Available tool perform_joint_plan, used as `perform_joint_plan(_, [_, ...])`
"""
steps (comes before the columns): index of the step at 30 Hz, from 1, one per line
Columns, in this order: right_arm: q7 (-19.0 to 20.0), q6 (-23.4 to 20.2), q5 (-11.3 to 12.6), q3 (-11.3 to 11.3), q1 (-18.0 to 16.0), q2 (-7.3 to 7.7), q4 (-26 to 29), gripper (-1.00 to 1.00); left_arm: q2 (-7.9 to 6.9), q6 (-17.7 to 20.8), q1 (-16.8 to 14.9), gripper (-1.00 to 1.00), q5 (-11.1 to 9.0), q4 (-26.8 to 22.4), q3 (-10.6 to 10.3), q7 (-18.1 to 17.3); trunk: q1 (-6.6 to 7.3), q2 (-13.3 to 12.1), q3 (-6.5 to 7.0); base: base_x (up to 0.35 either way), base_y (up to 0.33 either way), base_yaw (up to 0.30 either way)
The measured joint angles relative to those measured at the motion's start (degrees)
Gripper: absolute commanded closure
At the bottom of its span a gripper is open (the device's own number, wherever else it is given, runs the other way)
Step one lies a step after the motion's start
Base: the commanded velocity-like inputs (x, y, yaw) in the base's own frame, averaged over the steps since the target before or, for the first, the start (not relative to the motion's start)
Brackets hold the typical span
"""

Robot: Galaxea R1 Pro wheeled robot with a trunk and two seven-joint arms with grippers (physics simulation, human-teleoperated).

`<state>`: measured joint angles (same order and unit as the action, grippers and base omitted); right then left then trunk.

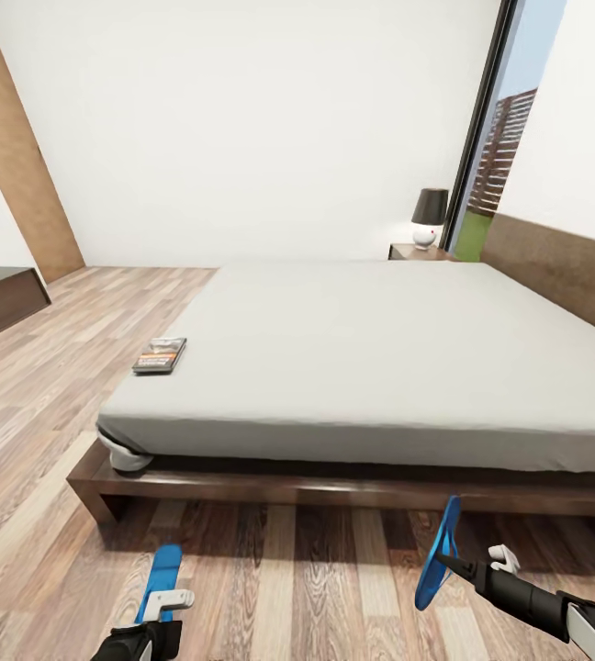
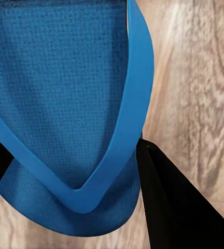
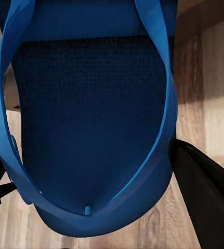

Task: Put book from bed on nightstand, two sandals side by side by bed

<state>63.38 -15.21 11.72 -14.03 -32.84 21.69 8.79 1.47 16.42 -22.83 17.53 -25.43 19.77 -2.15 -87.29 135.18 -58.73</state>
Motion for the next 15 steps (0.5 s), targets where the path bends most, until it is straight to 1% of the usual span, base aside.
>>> perform_joint_plan(11, [0.00, 0.00, 0.00, 0.00, 0.00, 0.00, 0.00, 1.00, 0.04, 0.27, -0.05, 1.00, 0.05, -0.26, -0.16, -0.07, -2.42, 4.41, -1.97, 0.000, 0.000, 0.000])
perform_joint_plan(13, [0.00, 0.00, 0.00, 0.06, 0.00, 0.00, 0.00, 1.00, 0.05, 0.58, -0.15, 1.00, 0.11, -0.95, -0.21, -0.04, -2.85, 5.22, -2.33, 0.000, 0.000, 0.000])
perform_joint_plan(15, [0.02, 0.00, 0.00, 0.04, 0.00, 0.00, 0.02, 1.00, 0.04, 1.57, -1.39, 1.00, 0.16, -2.71, -0.24, 0.07, -3.29, 6.02, -2.68, 0.000, 0.000, 0.000])
